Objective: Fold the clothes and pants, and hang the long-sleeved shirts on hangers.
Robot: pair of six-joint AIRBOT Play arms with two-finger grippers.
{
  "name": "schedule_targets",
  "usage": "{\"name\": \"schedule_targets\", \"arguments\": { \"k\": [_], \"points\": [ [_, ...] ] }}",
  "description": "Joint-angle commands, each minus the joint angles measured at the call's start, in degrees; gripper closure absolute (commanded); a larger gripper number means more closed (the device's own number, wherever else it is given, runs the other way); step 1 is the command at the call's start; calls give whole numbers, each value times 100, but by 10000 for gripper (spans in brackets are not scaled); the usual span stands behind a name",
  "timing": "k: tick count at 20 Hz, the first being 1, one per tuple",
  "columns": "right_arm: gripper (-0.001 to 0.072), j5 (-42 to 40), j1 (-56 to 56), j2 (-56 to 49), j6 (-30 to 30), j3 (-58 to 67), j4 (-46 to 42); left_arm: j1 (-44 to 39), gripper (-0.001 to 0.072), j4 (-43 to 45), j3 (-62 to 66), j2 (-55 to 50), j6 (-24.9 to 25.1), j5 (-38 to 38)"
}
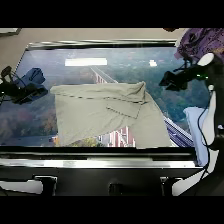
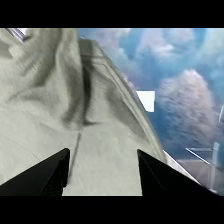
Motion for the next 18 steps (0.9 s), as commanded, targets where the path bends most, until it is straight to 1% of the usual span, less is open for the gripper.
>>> {"name": "schedule_targets", "arguments": {
  "k": [1, 4, 5, 6, 8, 10, 11, 18],
  "points": [
    [232, 555, -649, 146, -684, -190, 173, 389, 67, 0, -780, 538, 46, -297],
    [212, 566, -994, 87, -940, -1010, 374, 612, 68, 2, -1600, 970, 46, -225],
    [210, 568, -1058, 46, -1043, -1285, 452, 671, 68, 2, -1740, 1047, 46, -197],
    [168, 542, -1097, -7, -1139, -1543, 533, 728, 68, 0, -1799, 1078, 46, -205],
    [160, 365, -1123, -168, -1294, -1814, 815, 765, 68, 2, -1801, 1080, 46, -203],
    [159, 348, -1108, -433, -1403, -1829, 1386, 763, 68, 0, -1801, 1073, 46, -201],
    [159, 385, -1080, -551, -1412, -1829, 1436, 763, 68, 0, -1801, 1073, 46, -203],
    [162, 302, -898, -743, -1462, -1832, 1268, 763, 68, 2, -1801, 1075, 46, -219]
  ]
}}
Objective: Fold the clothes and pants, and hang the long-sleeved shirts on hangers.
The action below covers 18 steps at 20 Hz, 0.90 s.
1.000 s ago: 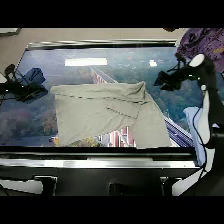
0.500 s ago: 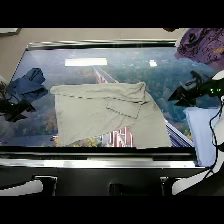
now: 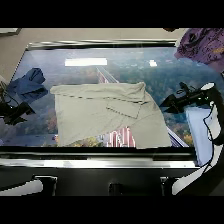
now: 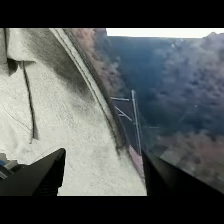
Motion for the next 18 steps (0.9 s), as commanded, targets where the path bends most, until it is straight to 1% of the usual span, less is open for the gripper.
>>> {"name": "schedule_targets", "arguments": {
  "k": [1, 4, 6, 8, 12, 13, 16, 17, 18],
  "points": [
    [164, 31, 46, -55, -15, -17, 17, 7, 68, 2, -7, 7, 0, -7],
    [169, 76, 46, -55, 20, -22, -44, 7, 68, 2, -7, 4, -2, -4],
    [191, -24, 48, -55, 15, -22, -31, 7, 68, 2, -7, 4, -2, -2],
    [197, 4, 48, -81, 17, -22, -31, 7, 68, 2, -7, 4, -2, 11],
    [197, -48, 254, -208, 13, -35, -50, 7, 68, 0, -7, 4, -7, 46],
    [208, -79, 350, -236, 13, -33, -83, 7, 68, 0, -7, 7, -9, 0],
    [532, -15, 566, -262, 63, -33, -326, 39, 68, 4, -9, 7, -90, -256],
    [600, 39, 573, -262, 68, -33, -341, 98, 68, 26, -33, 24, -61, -358],
    [634, 98, 570, -262, 85, -33, -350, 205, 67, 24, -122, 94, -17, -407]
  ]
}}
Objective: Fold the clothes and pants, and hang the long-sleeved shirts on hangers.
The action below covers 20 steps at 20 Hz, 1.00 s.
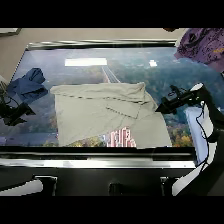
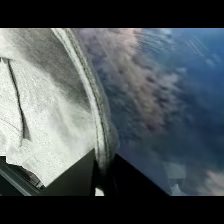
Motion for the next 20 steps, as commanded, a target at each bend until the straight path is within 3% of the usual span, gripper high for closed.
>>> {"name": "schedule_targets", "arguments": {
  "k": [1, 3, 7, 10, 15, 20],
  "points": [
    [676, 146, 92, -4, 39, 2, -177, 262, 68, 22, -264, 203, 63, -205],
    [676, 149, 92, 7, 87, 2, -188, 656, 68, -39, -957, 678, 90, -44],
    [676, 170, 92, 7, 166, 2, -186, 1541, 68, -1788, -2629, 1624, 1386, 173],
    [676, 170, 94, 7, 188, 2, -188, 1624, 68, -2671, -3237, 1644, 2065, 232],
    [676, 184, 94, 7, 256, 2, -188, 1123, 68, -2706, -3705, 1554, 2124, 87],
    [676, 188, 98, 7, 289, 2, -184, 520, 68, -2706, -3871, 1543, 1843, 96]
  ]
}}
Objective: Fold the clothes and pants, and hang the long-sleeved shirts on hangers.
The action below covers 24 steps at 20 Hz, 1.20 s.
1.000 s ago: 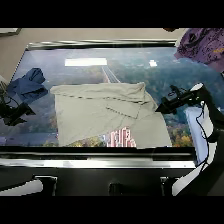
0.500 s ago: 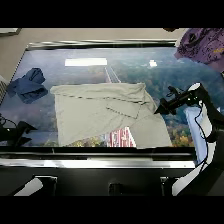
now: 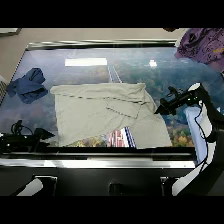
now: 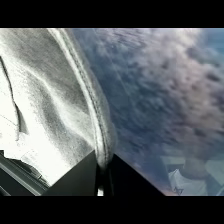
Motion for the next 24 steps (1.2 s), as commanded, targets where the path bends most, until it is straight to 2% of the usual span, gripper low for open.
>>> {"name": "schedule_targets", "arguments": {
  "k": [1, 6, 14, 16, 18, 24],
  "points": [
    [676, 15, 7, 4, 39, 2, 2, -372, 68, -59, -118, -7, -118, -11],
    [676, 39, 7, 4, 42, 2, 2, -514, 68, -57, -118, -116, -286, -28],
    [676, 39, 7, 28, 39, 2, 28, -520, 68, -42, -118, -601, -210, 9],
    [676, 42, 7, 28, 42, 2, 28, -579, 69, -57, -118, -625, -173, 153],
    [676, 46, 7, 28, 42, 2, 28, -671, 104, -59, -118, -643, -173, 306],
    [676, 57, 7, 28, 42, 2, 28, -1110, 104, -57, -118, -763, -192, 605]
  ]
}}
